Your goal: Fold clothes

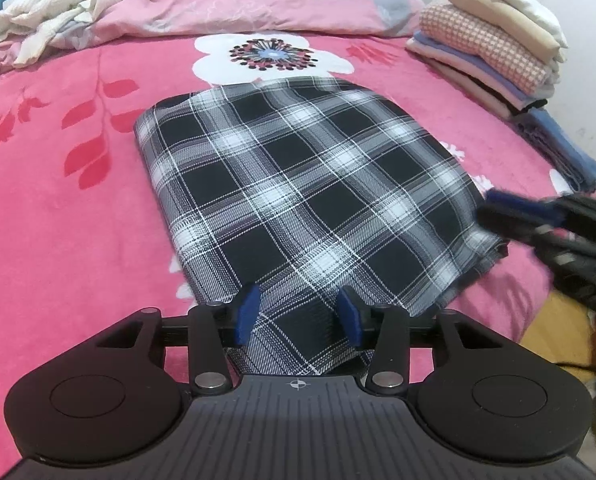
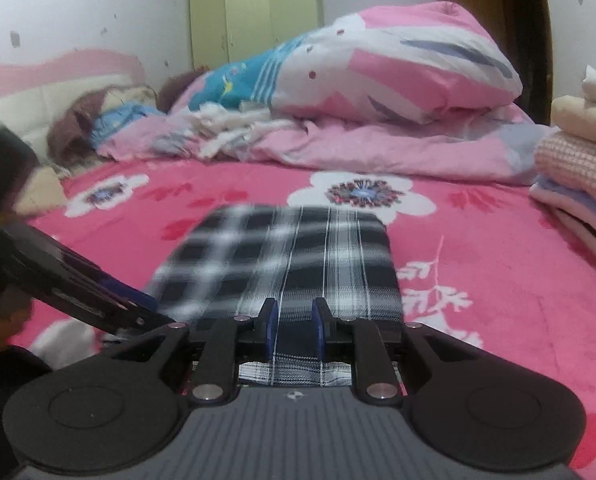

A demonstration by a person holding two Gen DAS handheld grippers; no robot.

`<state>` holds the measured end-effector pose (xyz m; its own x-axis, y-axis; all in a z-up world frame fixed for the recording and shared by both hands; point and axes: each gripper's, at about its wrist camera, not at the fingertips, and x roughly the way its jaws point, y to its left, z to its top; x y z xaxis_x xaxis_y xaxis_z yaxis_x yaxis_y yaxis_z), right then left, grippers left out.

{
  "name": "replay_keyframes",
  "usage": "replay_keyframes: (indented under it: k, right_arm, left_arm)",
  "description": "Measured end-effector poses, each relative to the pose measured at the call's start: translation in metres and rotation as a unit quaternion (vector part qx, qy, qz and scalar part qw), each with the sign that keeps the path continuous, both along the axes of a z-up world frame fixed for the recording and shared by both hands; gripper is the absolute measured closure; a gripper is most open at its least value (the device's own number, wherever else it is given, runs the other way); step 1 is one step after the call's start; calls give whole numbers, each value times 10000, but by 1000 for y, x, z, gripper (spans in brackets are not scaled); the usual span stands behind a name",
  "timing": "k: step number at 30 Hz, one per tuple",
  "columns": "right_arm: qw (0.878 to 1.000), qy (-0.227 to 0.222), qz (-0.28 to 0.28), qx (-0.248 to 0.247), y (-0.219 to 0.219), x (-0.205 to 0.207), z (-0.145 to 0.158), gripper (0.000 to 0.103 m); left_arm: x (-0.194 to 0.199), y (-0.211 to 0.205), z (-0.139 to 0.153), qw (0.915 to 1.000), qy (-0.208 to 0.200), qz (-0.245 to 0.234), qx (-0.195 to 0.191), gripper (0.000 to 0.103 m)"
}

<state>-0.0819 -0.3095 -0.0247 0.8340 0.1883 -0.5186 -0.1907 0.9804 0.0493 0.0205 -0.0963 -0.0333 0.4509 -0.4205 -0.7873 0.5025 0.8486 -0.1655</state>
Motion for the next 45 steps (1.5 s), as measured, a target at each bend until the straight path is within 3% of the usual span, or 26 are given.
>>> replay_keyframes:
  k: [5,9,17,24,26,45]
  right_arm:
    - [9997,236,-110,-3,3,7,-40,80]
    - [9985,372,-123,371,-8,10,-38,80]
    - [9989,350,-118,290,-3,7,-40,79]
    - [9988,354,-122,311,-4,7,-40,79]
    - [9987,363,-112,345,-5,7,-40,79]
    - [9984,399,-94,376,-7,8,-40,78]
  left_arm:
    - [-3,2,1,10000,-63,10,-12,57]
    - [-6,4,9,9999,-113,24,-19,57]
    - [-19,-9,32,9979,-608,-229,-39,57]
    - [-11,-29,6,9987,-386,-222,267,56]
    - [-13,-28,-1,9987,-417,-170,244,52]
    - [-18,-31,-4,9982,-513,-132,288,48]
